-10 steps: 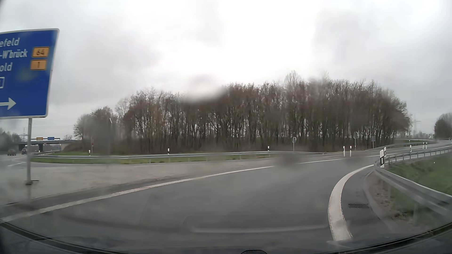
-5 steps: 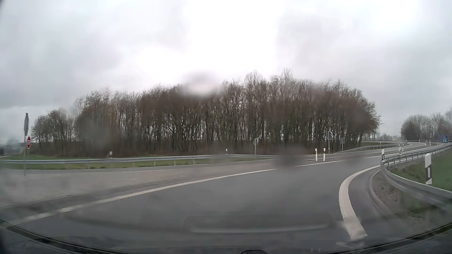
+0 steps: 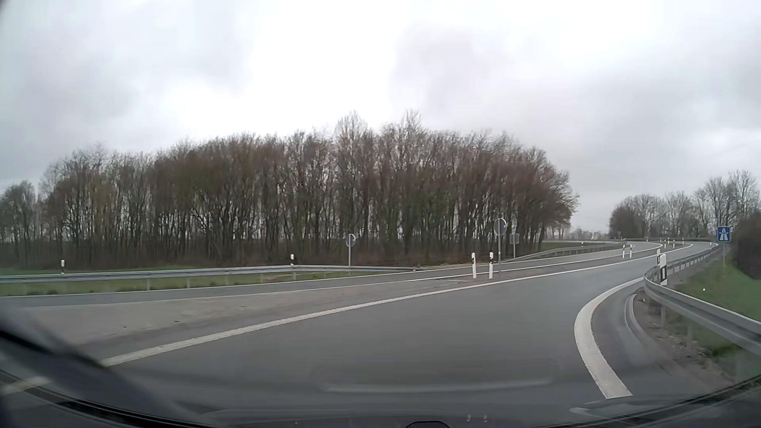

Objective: Follow the waypoints while adhering to traffic rules and regulations

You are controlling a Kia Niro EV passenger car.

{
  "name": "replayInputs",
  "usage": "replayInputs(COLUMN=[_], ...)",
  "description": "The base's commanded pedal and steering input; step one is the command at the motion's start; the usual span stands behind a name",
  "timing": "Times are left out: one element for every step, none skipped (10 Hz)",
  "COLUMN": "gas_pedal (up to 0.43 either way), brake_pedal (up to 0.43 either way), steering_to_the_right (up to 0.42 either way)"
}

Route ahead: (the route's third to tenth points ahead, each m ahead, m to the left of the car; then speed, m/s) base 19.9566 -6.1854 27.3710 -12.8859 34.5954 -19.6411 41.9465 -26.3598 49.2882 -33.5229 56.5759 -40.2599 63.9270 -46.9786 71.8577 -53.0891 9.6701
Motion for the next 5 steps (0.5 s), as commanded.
replayInputs(gas_pedal=[0.26, 0.287, 0.287, 0.287, 0.311], brake_pedal=[0.0, 0.0, 0.0, 0.0, 0.0], steering_to_the_right=[0.161, 0.161, 0.162, 0.162, 0.162])
